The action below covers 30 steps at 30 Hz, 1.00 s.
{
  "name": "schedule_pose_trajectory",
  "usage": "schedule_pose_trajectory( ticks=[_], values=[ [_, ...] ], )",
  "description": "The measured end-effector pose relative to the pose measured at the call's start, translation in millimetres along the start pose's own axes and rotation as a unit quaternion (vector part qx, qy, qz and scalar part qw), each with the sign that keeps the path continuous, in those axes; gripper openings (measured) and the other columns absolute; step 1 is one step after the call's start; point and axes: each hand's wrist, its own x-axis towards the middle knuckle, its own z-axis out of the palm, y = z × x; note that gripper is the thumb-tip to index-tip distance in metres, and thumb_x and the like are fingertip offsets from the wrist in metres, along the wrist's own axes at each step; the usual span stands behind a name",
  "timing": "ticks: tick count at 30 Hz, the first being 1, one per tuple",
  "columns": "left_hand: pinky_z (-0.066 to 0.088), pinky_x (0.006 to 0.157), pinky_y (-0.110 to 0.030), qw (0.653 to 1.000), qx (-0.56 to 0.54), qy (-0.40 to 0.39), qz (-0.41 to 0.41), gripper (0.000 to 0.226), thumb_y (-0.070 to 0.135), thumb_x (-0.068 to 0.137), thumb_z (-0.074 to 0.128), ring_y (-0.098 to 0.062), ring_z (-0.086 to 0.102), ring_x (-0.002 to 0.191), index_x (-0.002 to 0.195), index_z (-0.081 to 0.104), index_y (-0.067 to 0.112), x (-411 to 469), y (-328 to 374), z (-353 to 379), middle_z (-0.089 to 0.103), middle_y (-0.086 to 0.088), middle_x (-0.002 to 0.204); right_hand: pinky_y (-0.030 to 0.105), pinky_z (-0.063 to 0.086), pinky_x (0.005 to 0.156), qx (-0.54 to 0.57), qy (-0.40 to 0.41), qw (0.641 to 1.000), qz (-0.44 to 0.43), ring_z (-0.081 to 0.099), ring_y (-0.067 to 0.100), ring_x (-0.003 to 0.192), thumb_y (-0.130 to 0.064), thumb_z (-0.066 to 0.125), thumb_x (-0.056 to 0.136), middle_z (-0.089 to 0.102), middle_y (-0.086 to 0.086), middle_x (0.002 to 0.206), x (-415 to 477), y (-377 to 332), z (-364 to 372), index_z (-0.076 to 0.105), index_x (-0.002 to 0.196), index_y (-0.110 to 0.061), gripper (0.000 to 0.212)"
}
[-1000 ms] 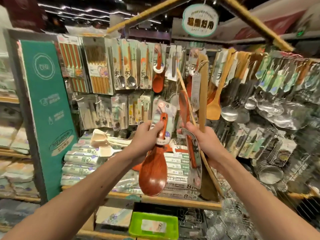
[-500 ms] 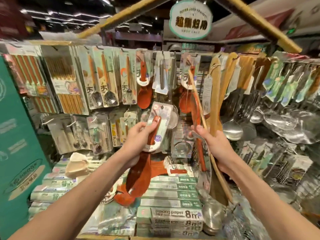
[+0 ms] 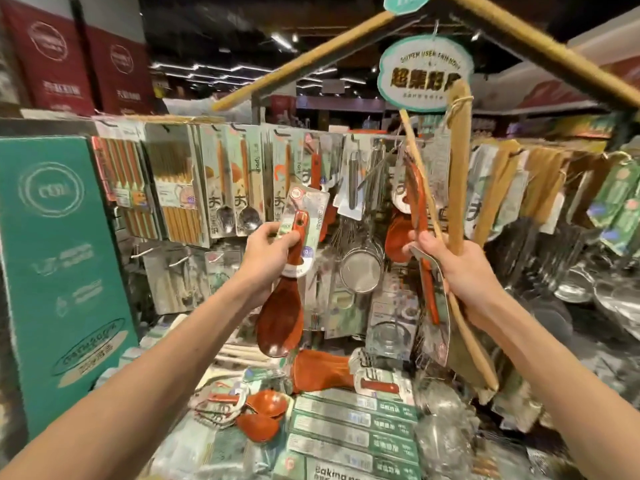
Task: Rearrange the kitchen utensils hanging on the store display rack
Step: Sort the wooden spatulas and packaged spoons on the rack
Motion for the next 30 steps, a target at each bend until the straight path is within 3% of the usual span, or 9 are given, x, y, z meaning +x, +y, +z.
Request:
schedule_pose_trajectory(
  ticks=[2, 4, 8, 11, 15, 18, 21, 24, 30],
  values=[
    [0.053, 0.062, -0.033, 1.0, -0.008, -0.017, -0.007, 0.014, 0.012, 0.097, 0.061, -0.017, 0.069, 0.072, 0.111, 0.06, 0.01, 9, -1, -1, 0.073, -0.003, 0.085, 0.047, 0.051, 0.092, 0.005, 0.019, 1.0, 0.001, 0.053, 0.057, 0.111, -0.039, 0.062, 0.093, 0.074, 0.019, 0.102, 4, -1, -3, 0.077, 0.085, -0.017, 0.028],
    [0.053, 0.067, -0.036, 0.999, -0.015, -0.041, -0.011, 0.019, 0.013, 0.097, 0.062, -0.016, 0.071, 0.074, 0.116, 0.058, 0.011, 18, -2, 0, 0.076, 0.001, 0.083, 0.055, 0.047, 0.098, 0.004, 0.04, 0.999, -0.003, 0.053, 0.057, 0.111, -0.038, 0.061, 0.094, 0.078, 0.002, 0.094, 9, -1, -4, 0.076, 0.087, -0.019, 0.025],
    [0.053, 0.06, -0.031, 0.996, -0.016, -0.085, -0.019, 0.009, 0.011, 0.099, 0.059, -0.005, 0.071, 0.065, 0.106, 0.058, 0.016, 35, -7, -1, 0.075, 0.008, 0.074, 0.068, 0.043, 0.098, 0.01, 0.068, 0.998, -0.01, 0.058, 0.051, 0.109, -0.037, 0.058, 0.096, 0.078, -0.007, 0.09, 17, 1, -1, 0.072, 0.1, -0.018, 0.025],
    [0.049, 0.06, -0.027, 0.997, 0.018, -0.074, 0.006, 0.003, 0.011, 0.096, 0.059, -0.008, 0.065, 0.064, 0.097, 0.061, 0.009, 49, -20, 0, 0.068, -0.002, 0.078, 0.048, 0.053, 0.091, 0.036, 0.101, 0.994, 0.01, 0.072, 0.024, 0.092, -0.034, 0.058, 0.097, 0.078, -0.002, 0.087, 19, 7, 0, 0.07, 0.11, -0.008, 0.032],
    [0.05, 0.058, -0.027, 0.992, 0.084, -0.096, 0.0, 0.006, 0.01, 0.093, 0.057, -0.014, 0.06, 0.064, 0.09, 0.063, 0.01, 44, -52, 8, 0.064, -0.006, 0.079, 0.022, 0.058, 0.063, 0.064, 0.119, 0.99, 0.034, 0.072, 0.014, 0.08, -0.031, 0.058, 0.097, 0.078, 0.0, 0.086, 14, 21, -1, 0.069, 0.11, -0.004, 0.032],
    [0.048, 0.057, -0.021, 0.986, 0.075, -0.14, -0.042, 0.008, 0.021, 0.095, 0.063, -0.008, 0.067, 0.066, 0.1, 0.064, 0.014, 28, -73, 15, 0.073, -0.005, 0.089, 0.022, 0.056, 0.067, 0.061, 0.111, 0.991, 0.05, 0.073, 0.005, 0.08, -0.03, 0.057, 0.097, 0.078, 0.001, 0.089, 13, 31, 0, 0.069, 0.11, -0.004, 0.032],
    [0.053, 0.06, -0.026, 0.982, 0.072, -0.165, -0.064, 0.024, 0.037, 0.093, 0.067, -0.014, 0.072, 0.072, 0.105, 0.062, 0.016, 17, -80, 20, 0.076, -0.005, 0.091, 0.033, 0.054, 0.076, 0.052, 0.097, 0.992, 0.058, 0.071, 0.002, 0.073, -0.031, 0.057, 0.097, 0.078, 0.0, 0.093, 14, 38, 2, 0.069, 0.106, -0.005, 0.031],
    [0.057, 0.063, -0.029, 0.98, 0.063, -0.177, -0.068, 0.028, 0.037, 0.093, 0.066, -0.019, 0.074, 0.074, 0.108, 0.062, 0.013, 9, -74, 27, 0.077, -0.004, 0.087, 0.027, 0.054, 0.068, 0.068, 0.086, 0.992, 0.064, 0.072, 0.005, 0.072, -0.03, 0.057, 0.097, 0.078, -0.001, 0.093, 15, 41, 4, 0.069, 0.102, -0.011, 0.023],
    [0.058, 0.064, -0.033, 0.98, 0.052, -0.178, -0.069, 0.023, 0.026, 0.096, 0.064, -0.025, 0.073, 0.08, 0.108, 0.061, 0.006, 1, -64, 46, 0.076, -0.013, 0.095, 0.026, 0.049, 0.072, 0.056, 0.096, 0.992, 0.06, 0.073, 0.006, 0.084, -0.033, 0.057, 0.096, 0.078, -0.004, 0.09, 16, 50, -7, 0.072, 0.098, -0.014, 0.024]
  ],
)
